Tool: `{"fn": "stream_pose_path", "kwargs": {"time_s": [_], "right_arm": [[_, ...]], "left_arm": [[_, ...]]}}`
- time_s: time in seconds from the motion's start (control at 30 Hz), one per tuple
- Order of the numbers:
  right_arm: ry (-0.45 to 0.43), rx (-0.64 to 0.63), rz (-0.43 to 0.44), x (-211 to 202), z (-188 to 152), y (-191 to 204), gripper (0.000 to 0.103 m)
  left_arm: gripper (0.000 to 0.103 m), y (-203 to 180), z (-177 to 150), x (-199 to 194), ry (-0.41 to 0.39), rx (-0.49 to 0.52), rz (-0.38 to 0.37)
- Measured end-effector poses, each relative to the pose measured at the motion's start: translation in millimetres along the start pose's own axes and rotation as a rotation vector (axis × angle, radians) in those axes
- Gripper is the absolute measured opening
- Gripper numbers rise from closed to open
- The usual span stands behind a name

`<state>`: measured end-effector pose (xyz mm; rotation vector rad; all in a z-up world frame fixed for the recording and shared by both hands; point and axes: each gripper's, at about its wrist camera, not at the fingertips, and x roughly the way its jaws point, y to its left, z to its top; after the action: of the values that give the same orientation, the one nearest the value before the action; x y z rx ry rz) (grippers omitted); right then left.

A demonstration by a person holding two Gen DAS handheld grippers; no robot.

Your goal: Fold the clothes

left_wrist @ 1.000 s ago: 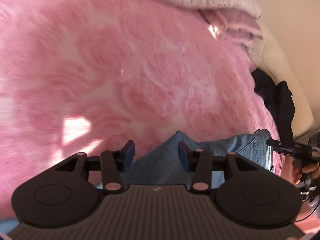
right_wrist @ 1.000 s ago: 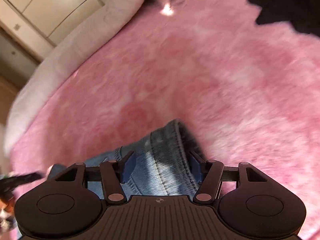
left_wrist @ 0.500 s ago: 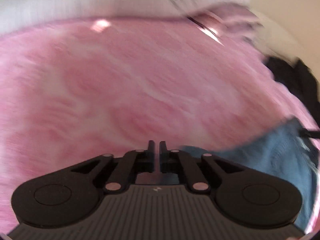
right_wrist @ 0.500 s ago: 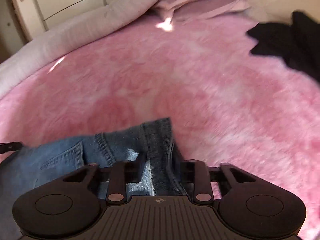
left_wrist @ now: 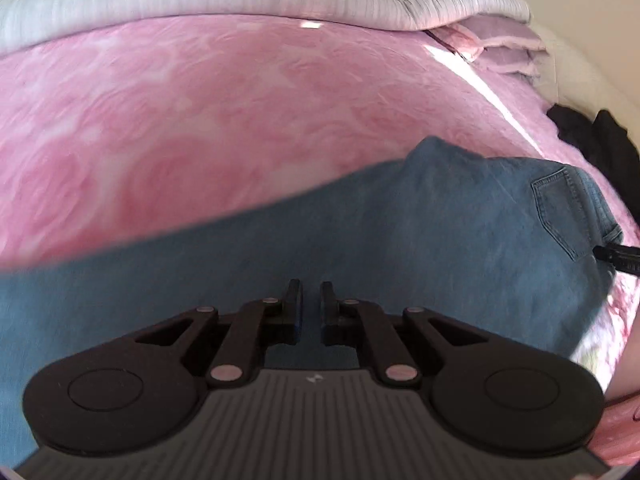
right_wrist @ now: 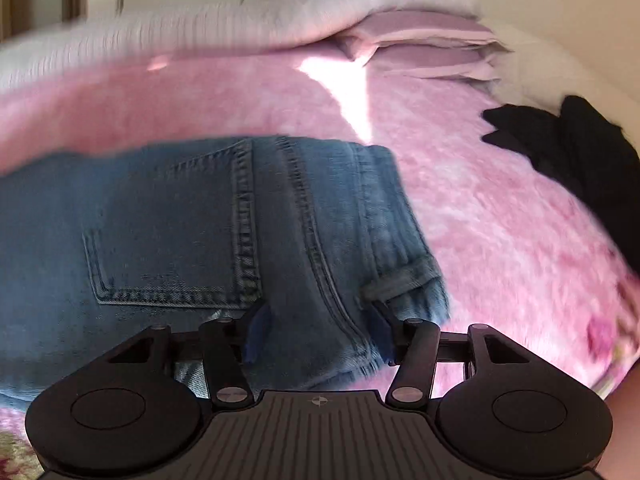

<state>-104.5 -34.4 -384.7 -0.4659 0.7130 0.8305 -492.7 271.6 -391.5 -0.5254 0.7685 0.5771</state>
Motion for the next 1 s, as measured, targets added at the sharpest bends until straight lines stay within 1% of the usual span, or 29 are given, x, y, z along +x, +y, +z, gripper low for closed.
{"fn": "stream_pose_path", "kwargs": {"time_s": [0.1, 0.13, 0.2, 0.3, 0.33, 0.4, 0.43, 0.53, 0.57, 0.63, 0.7, 0.73, 0.77, 0.8, 0.87, 0.9, 0.97, 1.0], "right_arm": [[0.036, 0.062, -0.052, -16.2, 10.2, 1.6, 0.051], [0.018, 0.067, -0.070, -22.3, 12.8, 5.7, 0.051], [-0.071, 0.047, -0.026, -37.2, 14.5, 27.9, 0.051], [-0.105, -0.005, 0.058, -35.0, 7.4, 69.4, 0.051], [-0.108, -0.027, 0.074, -32.6, 0.0, 81.8, 0.051], [-0.071, -0.091, 0.054, -23.8, -21.4, 101.3, 0.051], [-0.096, -0.089, 0.039, -26.9, -33.6, 104.5, 0.051], [-0.127, -0.059, 0.037, -45.1, -55.2, 103.2, 0.051], [-0.124, -0.064, 0.033, -53.4, -53.9, 106.5, 0.051], [-0.117, -0.074, 0.027, -69.9, -51.4, 113.2, 0.051], [-0.111, -0.083, 0.020, -86.3, -48.9, 119.8, 0.051], [-0.164, -0.074, 0.050, -93.3, -47.1, 126.4, 0.051], [-0.217, -0.065, 0.081, -100.2, -45.2, 132.9, 0.051], [-0.224, -0.066, 0.127, -100.9, -43.7, 143.9, 0.051], [-0.209, -0.058, 0.200, -91.7, -44.7, 164.8, 0.051], [-0.194, -0.061, 0.225, -85.1, -48.5, 175.8, 0.051], [-0.125, -0.076, 0.234, -68.0, -62.1, 197.7, 0.051], [-0.148, -0.094, 0.203, -67.0, -73.2, 205.2, 0.051]], "left_arm": [[0.004, 10.0, -15.4, -16.3, -0.037, 0.006, -0.012], [0.004, 12.6, -18.8, -18.2, -0.051, 0.006, -0.019], [0.004, 15.1, -26.2, -19.0, -0.079, 0.013, -0.031], [0.004, 17.4, -41.9, -21.0, -0.137, 0.024, -0.042], [0.004, 17.4, -47.7, -22.7, -0.158, 0.029, -0.041], [0.004, 17.3, -62.7, -30.1, -0.195, 0.032, -0.030], [0.004, 17.8, -71.9, -35.9, -0.209, 0.022, -0.024], [0.004, 19.9, -104.2, -59.5, -0.244, -0.035, 0.000], [0.004, 19.2, -111.1, -68.1, -0.250, -0.045, 0.011], [0.005, 14.9, -115.8, -87.1, -0.250, -0.045, 0.043], [0.005, 10.8, -115.7, -98.0, -0.289, -0.037, 0.062], [0.005, 8.5, -113.9, -99.4, -0.305, -0.034, 0.074], [0.005, 5.7, -111.9, -96.5, -0.300, -0.038, 0.094], [0.005, 2.8, -111.0, -91.7, -0.284, -0.043, 0.116], [0.005, -3.0, -109.3, -82.1, -0.251, -0.053, 0.160], [0.009, -6.1, -110.6, -78.2, -0.243, -0.055, 0.181], [0.010, -12.2, -118.0, -75.0, -0.247, -0.052, 0.216], [0.010, -14.7, -121.1, -77.8, -0.244, -0.053, 0.227]]}}
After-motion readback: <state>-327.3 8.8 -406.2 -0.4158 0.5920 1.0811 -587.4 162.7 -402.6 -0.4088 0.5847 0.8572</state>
